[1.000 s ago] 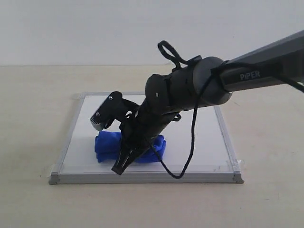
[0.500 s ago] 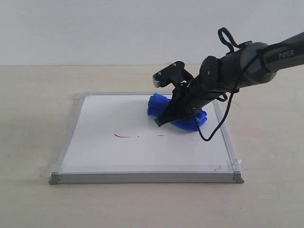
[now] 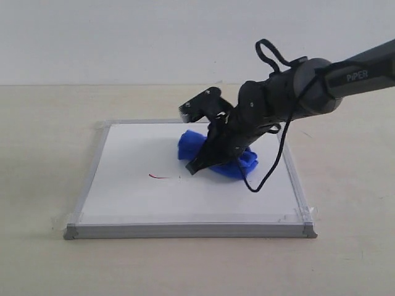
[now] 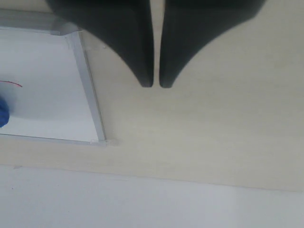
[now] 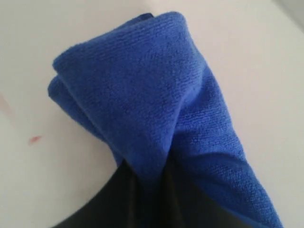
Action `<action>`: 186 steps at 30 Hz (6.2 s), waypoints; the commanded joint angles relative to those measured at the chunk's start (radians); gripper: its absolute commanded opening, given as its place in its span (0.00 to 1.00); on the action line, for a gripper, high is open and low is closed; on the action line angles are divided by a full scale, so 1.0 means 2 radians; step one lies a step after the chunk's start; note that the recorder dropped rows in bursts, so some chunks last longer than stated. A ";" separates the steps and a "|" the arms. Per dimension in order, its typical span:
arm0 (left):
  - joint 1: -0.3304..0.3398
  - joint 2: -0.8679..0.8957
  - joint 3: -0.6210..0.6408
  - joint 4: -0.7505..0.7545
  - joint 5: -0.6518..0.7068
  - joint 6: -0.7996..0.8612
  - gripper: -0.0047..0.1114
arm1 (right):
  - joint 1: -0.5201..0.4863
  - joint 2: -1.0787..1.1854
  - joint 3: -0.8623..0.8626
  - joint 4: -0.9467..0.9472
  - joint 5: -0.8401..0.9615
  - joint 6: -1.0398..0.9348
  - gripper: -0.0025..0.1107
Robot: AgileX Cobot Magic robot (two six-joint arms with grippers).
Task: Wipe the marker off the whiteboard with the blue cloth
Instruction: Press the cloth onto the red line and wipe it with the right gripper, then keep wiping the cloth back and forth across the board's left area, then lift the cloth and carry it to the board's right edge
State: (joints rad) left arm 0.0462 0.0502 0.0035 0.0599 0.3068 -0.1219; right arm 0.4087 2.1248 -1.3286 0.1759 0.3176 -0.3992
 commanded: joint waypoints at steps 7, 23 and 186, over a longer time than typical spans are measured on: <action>0.001 -0.002 -0.002 -0.003 -0.002 0.002 0.08 | 0.059 0.019 0.000 0.003 0.105 -0.031 0.02; 0.001 -0.002 -0.002 -0.003 -0.002 0.002 0.08 | 0.073 0.048 -0.025 0.130 -0.051 -0.134 0.02; 0.001 -0.002 -0.002 -0.003 -0.002 0.002 0.08 | -0.025 -0.083 0.084 -0.458 0.226 0.750 0.02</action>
State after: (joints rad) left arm 0.0462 0.0502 0.0035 0.0599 0.3068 -0.1219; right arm 0.3679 1.9477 -1.1649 -0.6956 0.8013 1.0363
